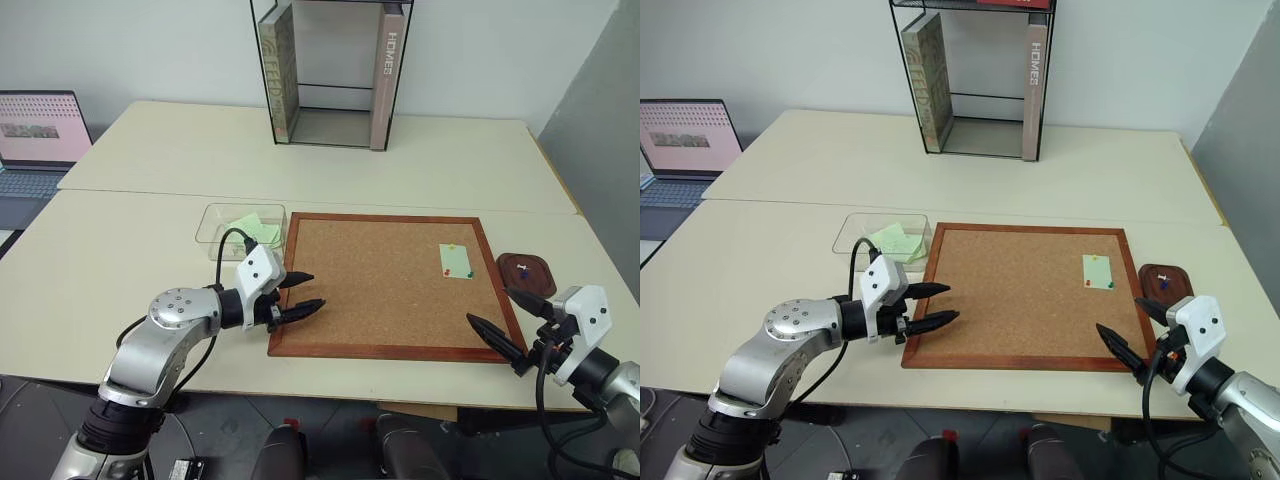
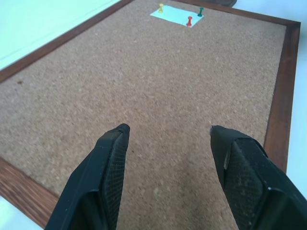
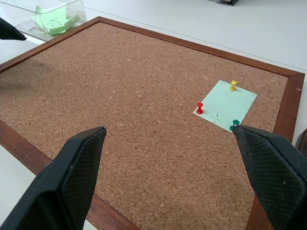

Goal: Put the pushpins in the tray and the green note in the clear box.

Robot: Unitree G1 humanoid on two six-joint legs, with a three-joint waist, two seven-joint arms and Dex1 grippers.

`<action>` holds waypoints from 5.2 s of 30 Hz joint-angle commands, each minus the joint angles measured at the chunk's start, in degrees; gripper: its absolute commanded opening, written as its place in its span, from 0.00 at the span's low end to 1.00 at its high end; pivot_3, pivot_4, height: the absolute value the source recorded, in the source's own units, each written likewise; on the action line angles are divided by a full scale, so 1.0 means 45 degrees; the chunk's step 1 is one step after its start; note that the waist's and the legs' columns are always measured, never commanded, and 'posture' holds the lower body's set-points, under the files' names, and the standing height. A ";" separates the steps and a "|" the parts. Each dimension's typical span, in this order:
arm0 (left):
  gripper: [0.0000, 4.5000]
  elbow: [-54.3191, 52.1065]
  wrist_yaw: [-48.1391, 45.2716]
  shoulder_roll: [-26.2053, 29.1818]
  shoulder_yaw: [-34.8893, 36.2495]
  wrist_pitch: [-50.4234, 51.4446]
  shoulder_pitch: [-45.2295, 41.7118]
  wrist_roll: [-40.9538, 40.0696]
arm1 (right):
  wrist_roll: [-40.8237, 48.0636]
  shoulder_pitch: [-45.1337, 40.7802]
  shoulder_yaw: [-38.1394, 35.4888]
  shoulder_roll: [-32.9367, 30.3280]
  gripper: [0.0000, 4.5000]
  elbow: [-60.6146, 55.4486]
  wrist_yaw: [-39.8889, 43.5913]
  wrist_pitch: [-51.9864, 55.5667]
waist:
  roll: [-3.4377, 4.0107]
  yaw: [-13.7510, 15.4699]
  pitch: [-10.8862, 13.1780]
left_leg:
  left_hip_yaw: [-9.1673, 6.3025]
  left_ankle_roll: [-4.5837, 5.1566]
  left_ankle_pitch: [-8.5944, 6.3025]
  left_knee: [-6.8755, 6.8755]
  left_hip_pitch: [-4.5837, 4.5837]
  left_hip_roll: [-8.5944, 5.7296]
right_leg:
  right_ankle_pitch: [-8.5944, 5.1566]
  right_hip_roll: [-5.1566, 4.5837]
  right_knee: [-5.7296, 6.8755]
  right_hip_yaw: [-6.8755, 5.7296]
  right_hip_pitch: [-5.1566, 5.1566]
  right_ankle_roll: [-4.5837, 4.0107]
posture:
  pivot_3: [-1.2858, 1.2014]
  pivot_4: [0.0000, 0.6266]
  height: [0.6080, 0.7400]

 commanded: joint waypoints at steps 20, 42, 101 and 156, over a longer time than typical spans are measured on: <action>0.63 -0.0562 -0.0139 0.0266 -0.0014 -0.0374 -0.0117 -0.0186 | 0.0347 -0.0514 0.0085 0.0347 1.00 -0.0422 -0.0828 0.0232 | 0.0000 -0.0001 0.0000 | 0.0002 0.0000 0.0000 0.0002 0.0001 0.0001 | 0.0000 0.0000 -0.0001 0.0003 0.0000 0.0000 | 0.52 0.24 1.00; 0.63 -0.0465 -0.0174 0.0308 -0.0324 -0.0202 -0.0406 -0.0137 | 0.0590 -0.0910 0.0439 0.0211 1.00 -0.0788 -0.1254 0.0741 | 0.0000 -0.0002 0.0000 | 0.0002 0.0000 0.0000 0.0002 0.0002 0.0001 | 0.0000 0.0000 0.0000 0.0002 0.0000 0.0000 | 0.52 0.24 1.00; 0.01 0.8077 0.0795 -0.5803 -0.4102 -0.3353 -0.5159 0.4114 | -0.2322 -0.7455 0.3484 0.0721 1.00 0.5692 -0.2988 0.0596 | -0.0005 0.0001 -0.0005 | -0.0013 0.0003 0.0001 0.0002 -0.0006 -0.0029 | 0.0060 0.0006 -0.0001 0.0012 0.0016 0.0101 | 0.52 0.24 1.00; 0.00 0.7914 0.0618 -0.5168 -0.3853 -0.3068 -0.4632 0.4265 | -0.4303 -0.9848 0.3554 0.2226 0.02 0.9233 -0.2211 -0.1838 | 0.0023 -0.0157 -0.0018 | -0.0013 0.0006 0.0003 0.0012 0.0014 -0.0030 | 0.0068 0.0009 0.0030 0.0018 0.0021 0.0109 | 0.52 0.24 1.00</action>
